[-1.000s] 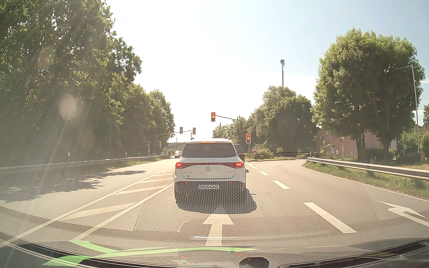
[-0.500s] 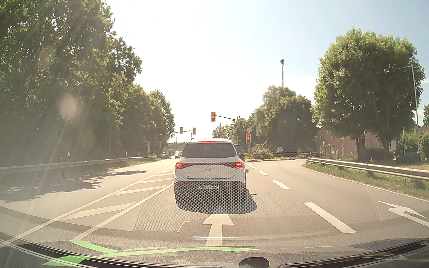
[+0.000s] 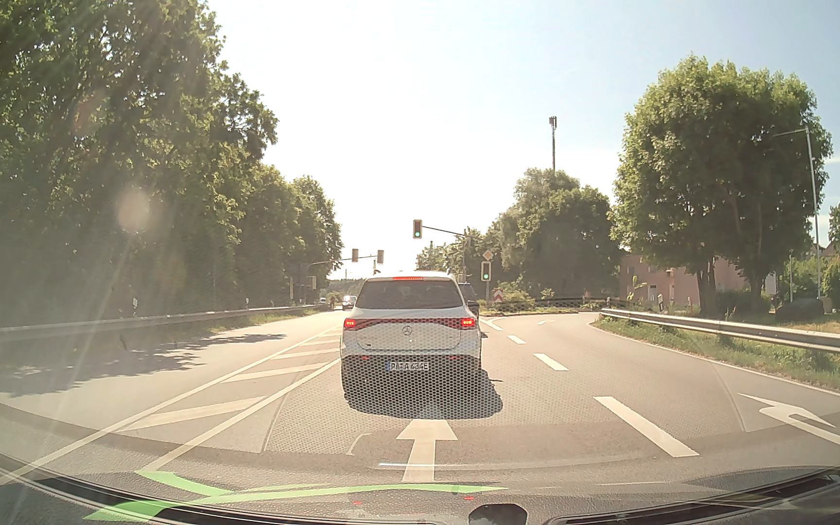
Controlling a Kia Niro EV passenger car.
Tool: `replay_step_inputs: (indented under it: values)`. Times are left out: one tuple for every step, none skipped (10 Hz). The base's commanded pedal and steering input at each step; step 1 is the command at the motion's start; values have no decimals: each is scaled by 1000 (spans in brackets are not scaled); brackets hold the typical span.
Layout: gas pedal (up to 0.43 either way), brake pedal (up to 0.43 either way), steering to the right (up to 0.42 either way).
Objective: Follow the waypoints while adhering to traffic rules and regulations
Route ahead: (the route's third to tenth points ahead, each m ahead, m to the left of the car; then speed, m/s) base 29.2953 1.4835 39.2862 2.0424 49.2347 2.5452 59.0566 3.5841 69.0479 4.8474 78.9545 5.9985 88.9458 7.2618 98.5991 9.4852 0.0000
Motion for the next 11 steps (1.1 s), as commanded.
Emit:
replay_step_inputs:
  values:
    - [0,293,0]
    - [0,293,0]
    - [0,293,0]
    - [0,293,0]
    - [0,293,0]
    - [0,293,0]
    - [0,293,0]
    - [0,299,0]
    - [0,299,0]
    - [0,293,0]
    - [0,293,0]
